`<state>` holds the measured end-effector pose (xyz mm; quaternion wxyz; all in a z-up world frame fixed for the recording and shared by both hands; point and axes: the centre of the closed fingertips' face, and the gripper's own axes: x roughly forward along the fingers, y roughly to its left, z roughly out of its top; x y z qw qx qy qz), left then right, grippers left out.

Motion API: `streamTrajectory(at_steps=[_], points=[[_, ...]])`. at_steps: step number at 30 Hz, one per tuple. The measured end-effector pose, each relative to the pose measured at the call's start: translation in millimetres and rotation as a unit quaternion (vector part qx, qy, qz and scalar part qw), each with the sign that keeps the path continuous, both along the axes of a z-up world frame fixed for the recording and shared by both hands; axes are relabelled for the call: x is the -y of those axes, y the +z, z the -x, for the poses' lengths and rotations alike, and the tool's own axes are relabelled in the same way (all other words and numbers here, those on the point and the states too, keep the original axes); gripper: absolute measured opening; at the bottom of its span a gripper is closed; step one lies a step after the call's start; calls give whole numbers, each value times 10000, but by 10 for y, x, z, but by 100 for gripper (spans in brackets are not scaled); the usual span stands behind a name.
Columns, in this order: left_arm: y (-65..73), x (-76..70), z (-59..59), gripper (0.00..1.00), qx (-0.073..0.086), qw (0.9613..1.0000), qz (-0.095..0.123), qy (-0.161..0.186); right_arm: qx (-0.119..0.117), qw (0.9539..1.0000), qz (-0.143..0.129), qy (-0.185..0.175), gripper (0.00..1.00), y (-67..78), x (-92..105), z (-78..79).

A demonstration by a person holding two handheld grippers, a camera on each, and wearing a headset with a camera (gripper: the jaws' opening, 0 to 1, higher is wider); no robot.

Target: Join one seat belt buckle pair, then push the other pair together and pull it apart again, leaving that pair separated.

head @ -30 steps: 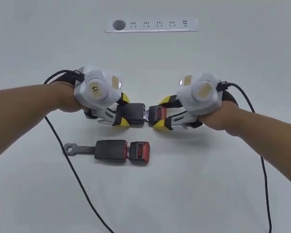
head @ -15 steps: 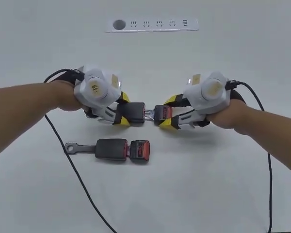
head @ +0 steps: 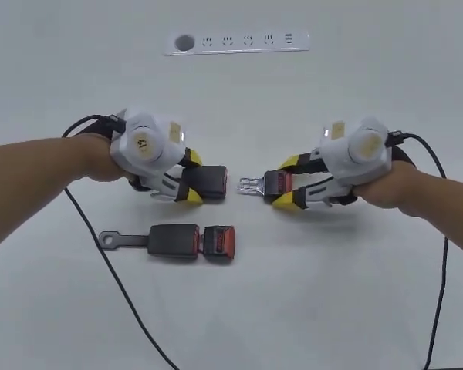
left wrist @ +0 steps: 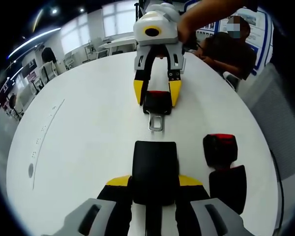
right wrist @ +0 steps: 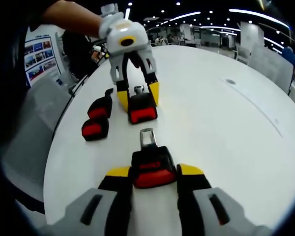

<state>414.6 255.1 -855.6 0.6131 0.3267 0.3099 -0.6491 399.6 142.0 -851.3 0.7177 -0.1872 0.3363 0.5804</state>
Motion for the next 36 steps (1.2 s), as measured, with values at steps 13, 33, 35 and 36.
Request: streamTrajectory(at_steps=[13,33,35,36], points=[[1,3,-2,35,-10,10000,80,9,-46,9999,115,-80,35,14,378,37],[4,13,-2,35,-48,9999,102,116,-166,9993,201,-254,36,-39,766,-42],[3,15,-4,36,-53,9999,104,124,-181,9994,180,-252,36,-43,756,-47],[3,17,-4,36,-62,9998,101,137,-191,9994,174,-250,36,-44,752,-55]])
